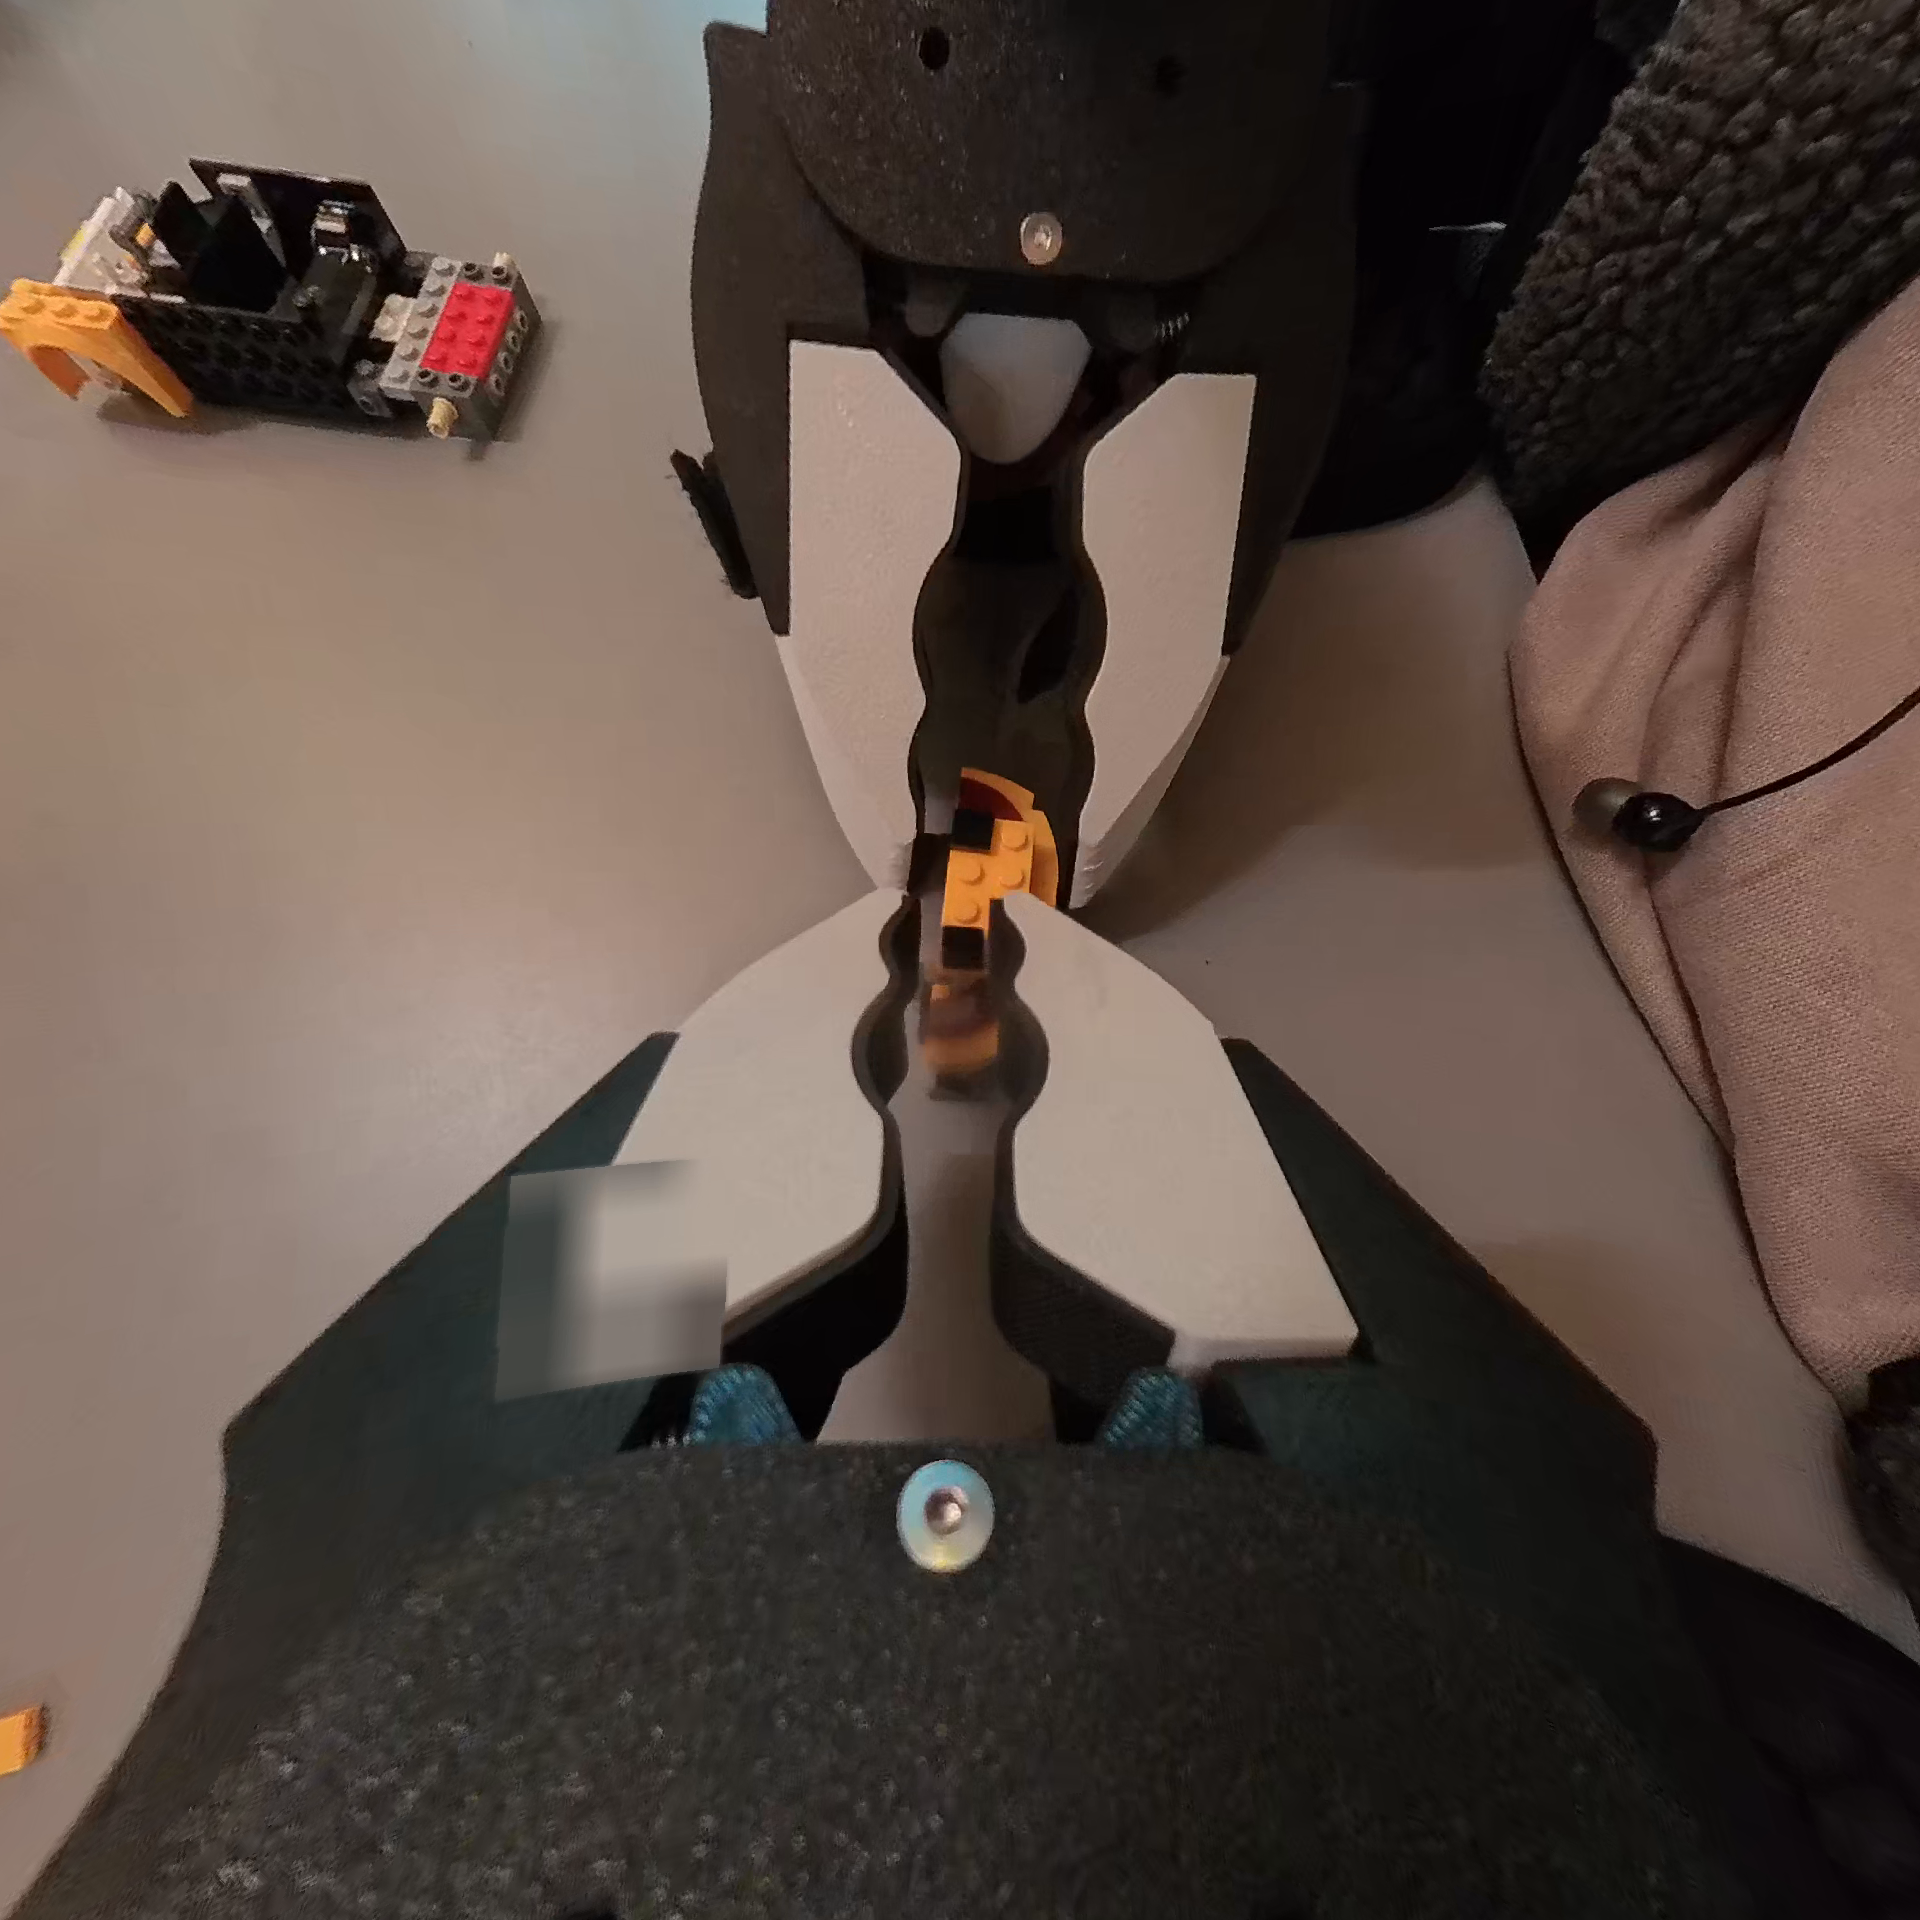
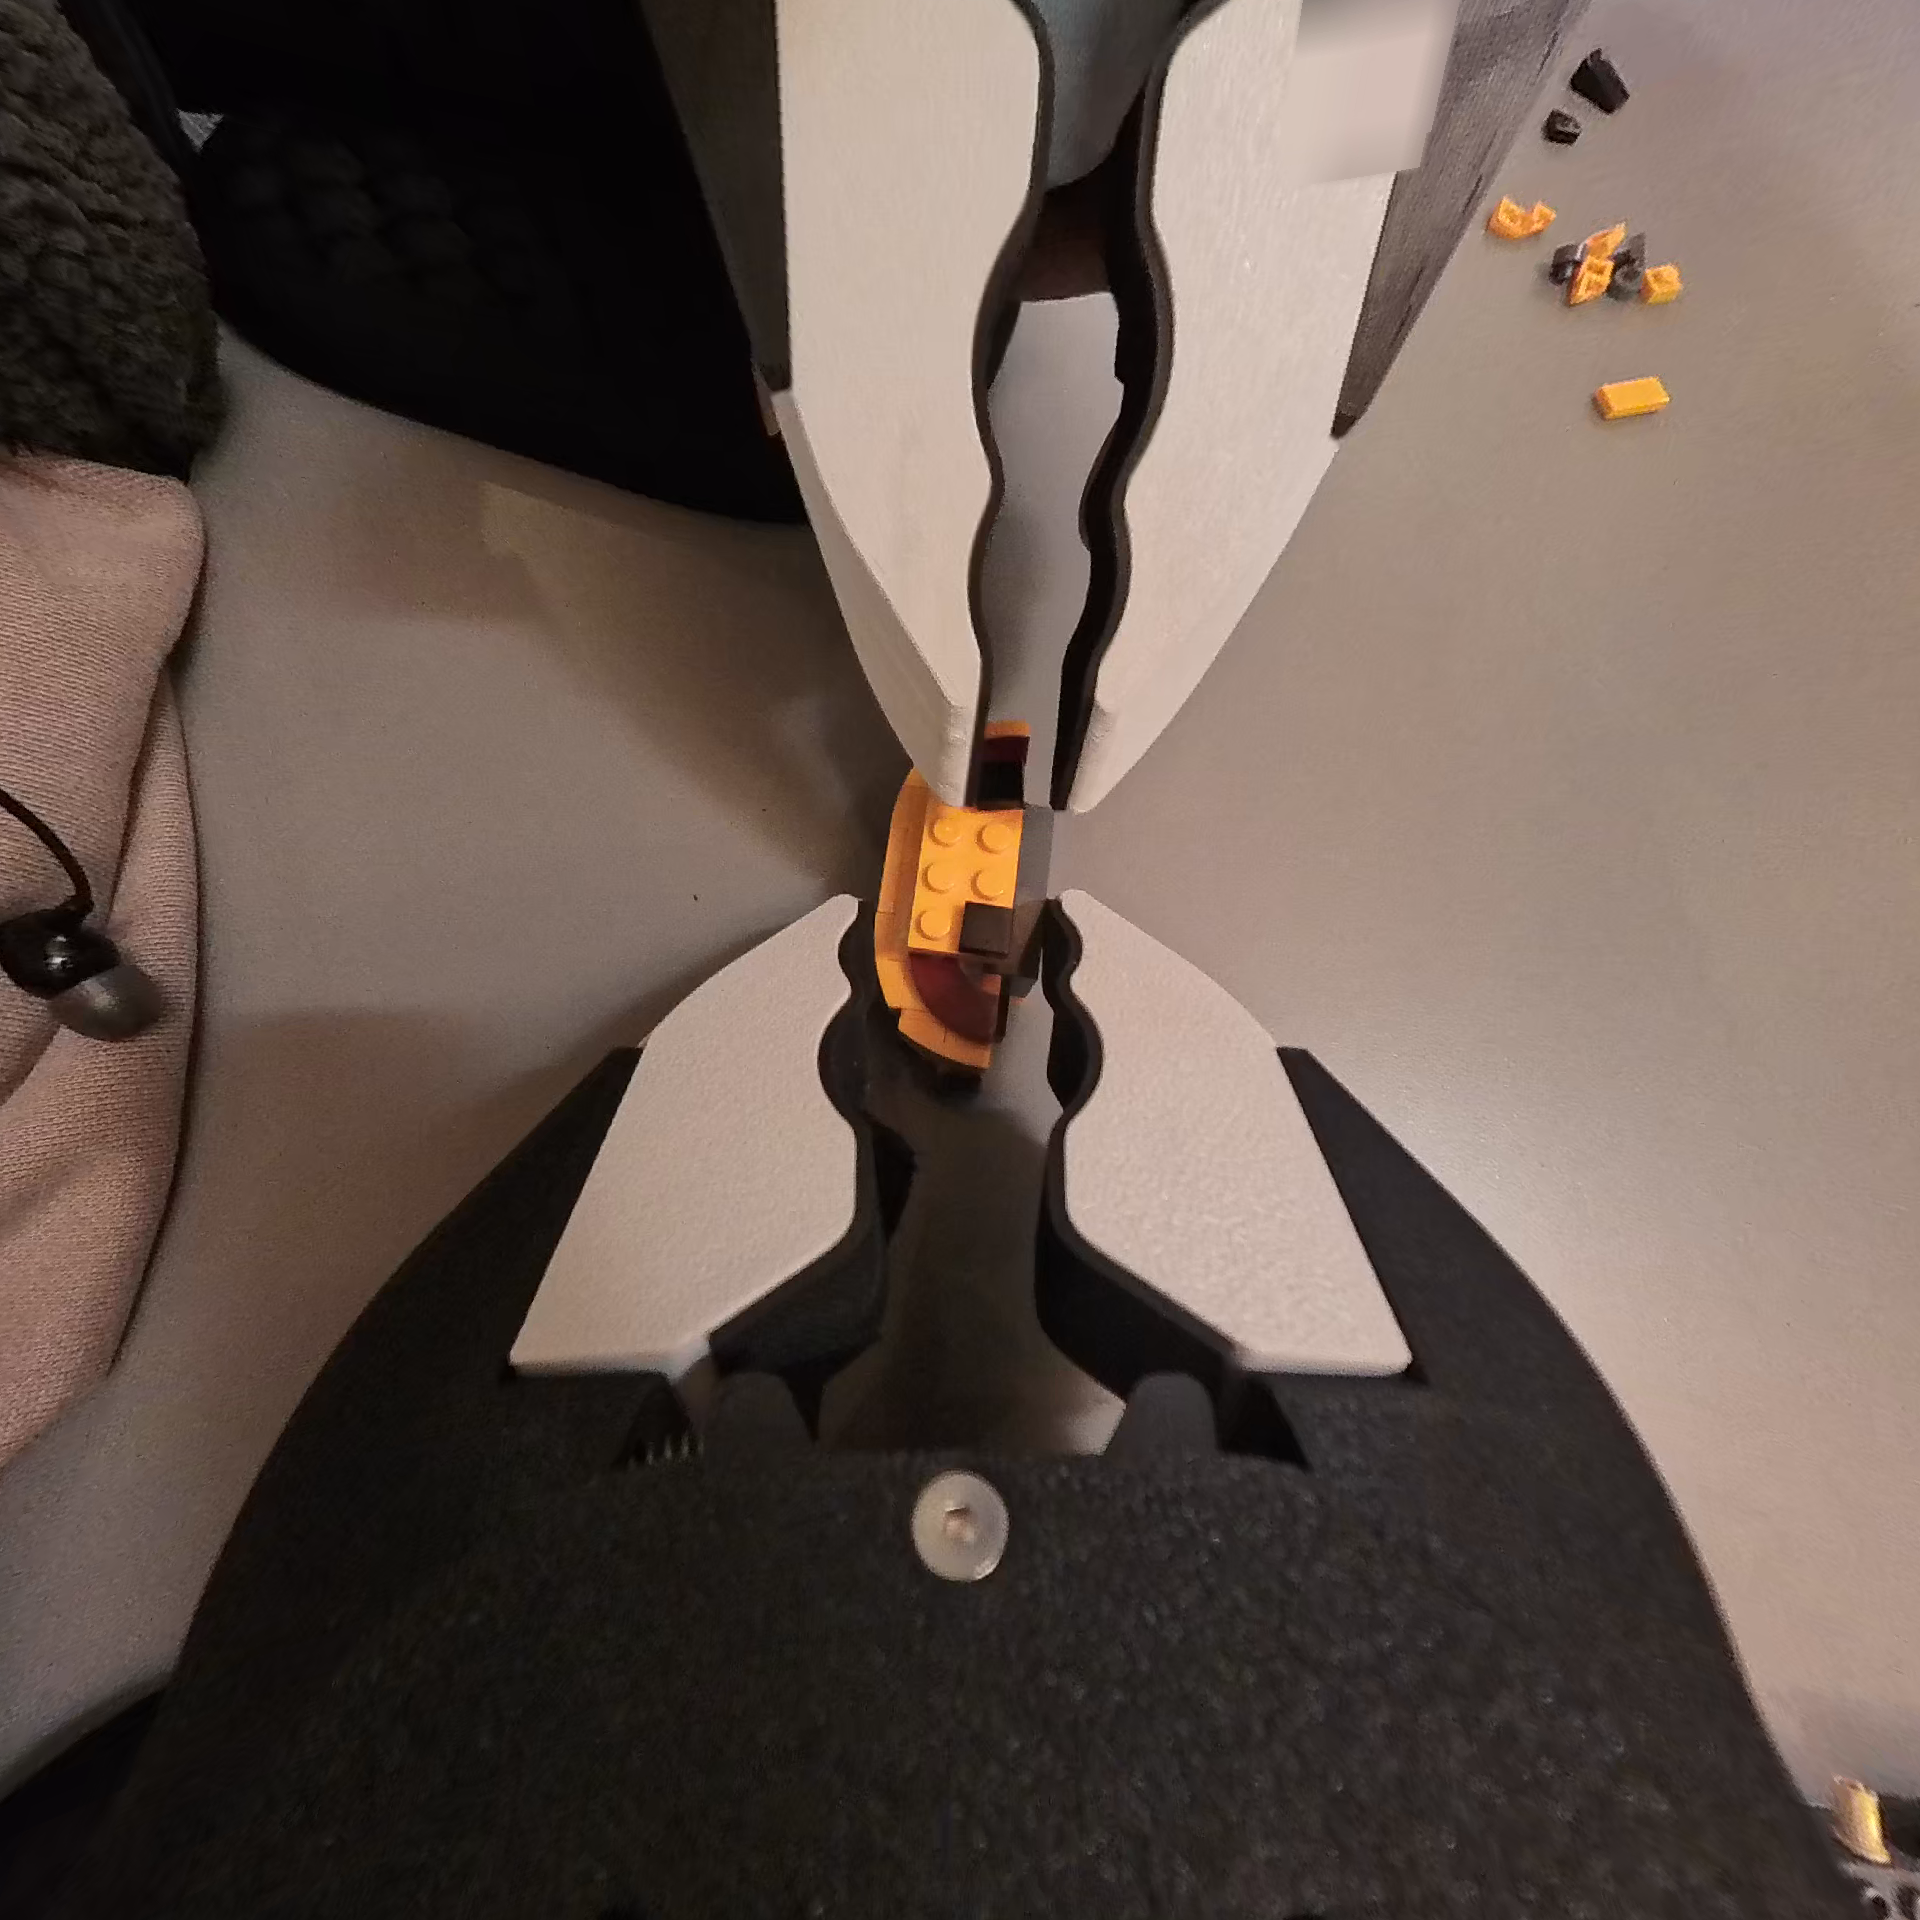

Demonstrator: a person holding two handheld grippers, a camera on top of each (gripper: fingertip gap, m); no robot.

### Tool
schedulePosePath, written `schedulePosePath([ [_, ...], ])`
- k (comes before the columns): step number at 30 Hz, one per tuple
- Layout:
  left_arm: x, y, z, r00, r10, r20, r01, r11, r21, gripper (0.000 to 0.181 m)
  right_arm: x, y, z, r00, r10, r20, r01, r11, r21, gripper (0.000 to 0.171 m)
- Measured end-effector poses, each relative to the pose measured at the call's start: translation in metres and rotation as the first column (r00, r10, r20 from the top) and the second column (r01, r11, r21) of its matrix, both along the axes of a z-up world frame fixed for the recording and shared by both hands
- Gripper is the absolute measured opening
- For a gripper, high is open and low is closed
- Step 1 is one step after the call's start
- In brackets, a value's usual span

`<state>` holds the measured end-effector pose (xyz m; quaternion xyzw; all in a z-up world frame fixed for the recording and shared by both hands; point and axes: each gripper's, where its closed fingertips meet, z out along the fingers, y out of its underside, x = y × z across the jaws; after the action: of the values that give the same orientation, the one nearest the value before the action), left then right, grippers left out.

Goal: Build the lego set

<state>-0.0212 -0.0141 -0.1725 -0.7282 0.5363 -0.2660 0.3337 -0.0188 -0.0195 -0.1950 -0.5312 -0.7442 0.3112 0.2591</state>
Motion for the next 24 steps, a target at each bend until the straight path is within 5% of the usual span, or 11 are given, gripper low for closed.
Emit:
schedulePosePath([
  [9,-0.010,-0.004,-0.009,1.000,-0.023,-0.011,0.023,1.000,-0.009,0.040,0.000,0.000,0.000,1.000,0.001,0.002,-0.001,1.000,-0.003,0.030],
  [24,-0.001,-0.005,-0.035,0.997,-0.030,-0.076,0.030,1.000,-0.007,0.030,0.002,0.002,0.000,0.984,0.172,0.045,-0.172,0.985,-0.007,0.030],
])
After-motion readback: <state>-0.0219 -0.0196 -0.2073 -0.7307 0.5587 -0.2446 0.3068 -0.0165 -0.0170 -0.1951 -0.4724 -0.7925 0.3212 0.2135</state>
